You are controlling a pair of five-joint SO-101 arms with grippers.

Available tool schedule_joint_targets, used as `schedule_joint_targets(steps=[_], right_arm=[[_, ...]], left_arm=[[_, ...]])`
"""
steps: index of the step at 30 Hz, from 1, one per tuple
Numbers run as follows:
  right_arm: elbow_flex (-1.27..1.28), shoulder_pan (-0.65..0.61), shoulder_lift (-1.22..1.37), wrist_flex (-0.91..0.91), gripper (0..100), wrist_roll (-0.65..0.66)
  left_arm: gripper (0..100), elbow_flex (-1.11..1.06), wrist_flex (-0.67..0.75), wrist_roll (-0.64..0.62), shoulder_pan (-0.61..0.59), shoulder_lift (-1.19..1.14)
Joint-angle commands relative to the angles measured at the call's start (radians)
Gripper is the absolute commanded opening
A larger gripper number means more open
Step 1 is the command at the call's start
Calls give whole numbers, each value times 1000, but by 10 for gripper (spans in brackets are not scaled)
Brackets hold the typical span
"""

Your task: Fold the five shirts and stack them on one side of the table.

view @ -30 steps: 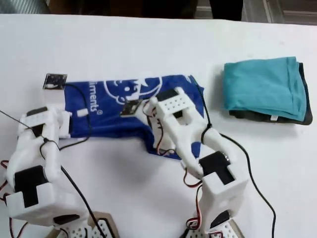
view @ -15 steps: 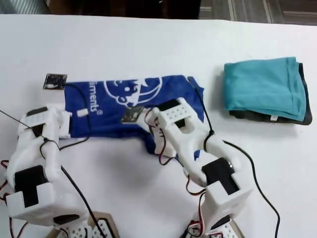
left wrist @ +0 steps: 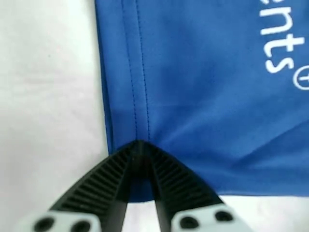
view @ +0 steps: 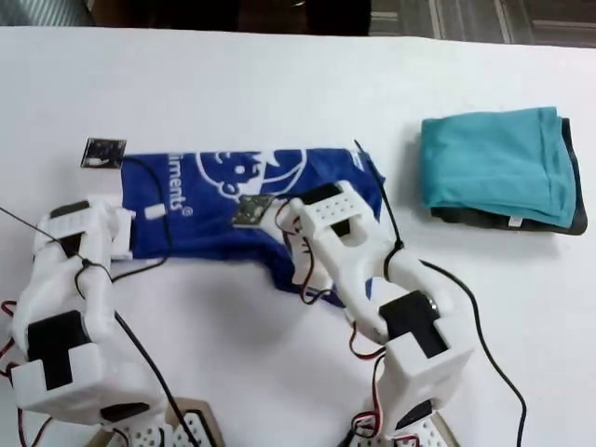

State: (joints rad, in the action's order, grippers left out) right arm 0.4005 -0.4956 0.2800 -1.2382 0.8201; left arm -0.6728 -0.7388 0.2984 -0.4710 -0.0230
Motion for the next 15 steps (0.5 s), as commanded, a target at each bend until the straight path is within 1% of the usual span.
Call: schedule_joint_targets(steps=[1,6,7,11,12,15], right_arm=[[0,-4,15,-7,19,-2],[-2,-4,15,-30,29,-2],[-6,-5,15,-45,53,-2],[-35,-7,-1,-108,208,-3],[-40,-7,-16,-111,233,-3],[-38,-13,-93,-110,243,-2]], left_arm=[[26,4,15,-8,-14,0],[26,4,15,-8,-14,0],[26,4,15,-8,-14,0],[26,4,15,-8,-14,0],[26,4,15,-8,-14,0],[26,4,15,-8,-14,0]])
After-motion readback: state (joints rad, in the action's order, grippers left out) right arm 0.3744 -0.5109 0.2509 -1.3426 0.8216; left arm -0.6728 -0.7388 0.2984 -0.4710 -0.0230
